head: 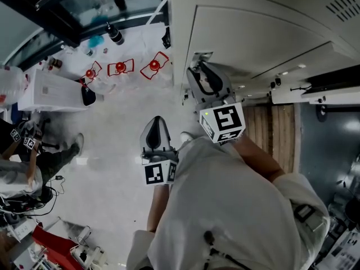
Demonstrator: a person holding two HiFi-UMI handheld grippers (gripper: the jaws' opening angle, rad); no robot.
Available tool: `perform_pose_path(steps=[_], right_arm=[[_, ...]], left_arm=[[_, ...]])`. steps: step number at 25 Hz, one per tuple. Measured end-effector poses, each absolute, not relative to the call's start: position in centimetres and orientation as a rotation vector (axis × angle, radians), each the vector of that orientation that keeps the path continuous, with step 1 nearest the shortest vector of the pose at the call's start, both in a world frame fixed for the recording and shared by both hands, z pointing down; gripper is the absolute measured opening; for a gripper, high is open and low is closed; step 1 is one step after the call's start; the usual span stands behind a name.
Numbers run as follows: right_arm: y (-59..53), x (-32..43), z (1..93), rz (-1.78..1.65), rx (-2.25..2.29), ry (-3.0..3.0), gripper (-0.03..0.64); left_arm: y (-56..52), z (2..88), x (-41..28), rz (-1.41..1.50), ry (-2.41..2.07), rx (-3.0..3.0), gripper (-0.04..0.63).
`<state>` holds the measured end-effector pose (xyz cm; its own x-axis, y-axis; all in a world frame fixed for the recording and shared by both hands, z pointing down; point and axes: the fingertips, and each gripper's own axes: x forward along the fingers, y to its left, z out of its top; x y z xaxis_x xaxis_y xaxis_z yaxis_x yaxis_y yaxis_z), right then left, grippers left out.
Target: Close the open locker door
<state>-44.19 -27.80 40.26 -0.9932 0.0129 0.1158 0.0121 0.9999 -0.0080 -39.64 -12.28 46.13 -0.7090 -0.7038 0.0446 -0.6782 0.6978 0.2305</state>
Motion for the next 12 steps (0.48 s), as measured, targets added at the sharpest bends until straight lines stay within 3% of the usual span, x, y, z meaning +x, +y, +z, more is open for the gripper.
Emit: perform_pose_path(steps=[3,12], right_arm=[[-28.0,-43.3,40.2,0.081,-0.076,-3.035,0.181],[-24.2,-38.5,41.7,0.129,-0.539,-2.999,0.162]], left_arm=[[-12.5,45.8,-38.9,-0.288,-2.787,1.138,0.008],[-11.8,45.6,-36.4,-0.265,-2.823,1.078,0.008]])
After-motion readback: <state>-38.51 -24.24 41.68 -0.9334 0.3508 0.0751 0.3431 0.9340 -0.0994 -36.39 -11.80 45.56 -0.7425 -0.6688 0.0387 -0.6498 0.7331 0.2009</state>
